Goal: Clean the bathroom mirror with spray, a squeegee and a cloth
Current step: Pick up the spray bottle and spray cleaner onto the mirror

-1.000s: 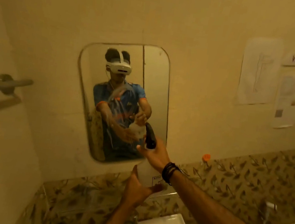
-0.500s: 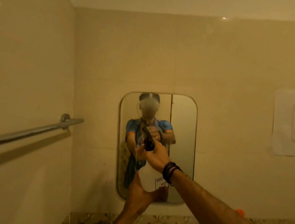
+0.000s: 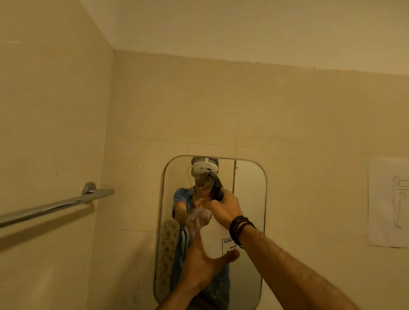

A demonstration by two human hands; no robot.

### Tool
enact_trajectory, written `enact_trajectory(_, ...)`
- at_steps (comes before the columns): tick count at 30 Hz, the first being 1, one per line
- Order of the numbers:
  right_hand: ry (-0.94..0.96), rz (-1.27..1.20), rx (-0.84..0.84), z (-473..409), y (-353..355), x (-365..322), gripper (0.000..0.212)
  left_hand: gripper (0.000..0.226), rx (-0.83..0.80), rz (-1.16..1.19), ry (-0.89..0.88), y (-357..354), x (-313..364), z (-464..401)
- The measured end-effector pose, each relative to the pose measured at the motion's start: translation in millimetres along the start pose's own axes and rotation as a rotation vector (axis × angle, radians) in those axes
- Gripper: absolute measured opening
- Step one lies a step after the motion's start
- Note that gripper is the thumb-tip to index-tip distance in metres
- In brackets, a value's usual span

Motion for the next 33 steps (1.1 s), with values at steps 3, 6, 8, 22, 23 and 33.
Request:
enact_trajectory(3,-0.047,-0.013,0.035,1,22,11,0.009,0.082,-0.032,0.01,-0.034,-16,6,0)
enact_trajectory(6,-0.083,-0.049,0.137,4,48,26,0.011,0.073,-0.07,0.022,-0.028,-31,6,1)
enact_trajectory(8,-0.119,-0.086,0.183,6,62,38,0.01,0.076,-0.095,0.026,-0.022,-42,9,3)
enact_trajectory(22,-0.302,-0.043,0.185,25,80,114,0.012,0.106,-0.253,-0.084,0.094,-93,-17,26)
enact_trajectory(23,-0.316,-0.03,0.16,28,74,121,0.011,0.107,-0.262,-0.101,0.11,-94,-24,30)
enact_trajectory(33,-0.283,0.059,-0.084,43,-10,143,0.017,0.098,-0.238,-0.147,0.234,-56,-77,53)
Point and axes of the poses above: each hand's wrist, its own z-axis away from the middle knuckle, its own y-axis out of the back of the hand, x = y × z, the point moved 10 cm from there along -z, towards the middle knuckle, and after that the axes turned 5 degrees about z, right-handed, at the moved point
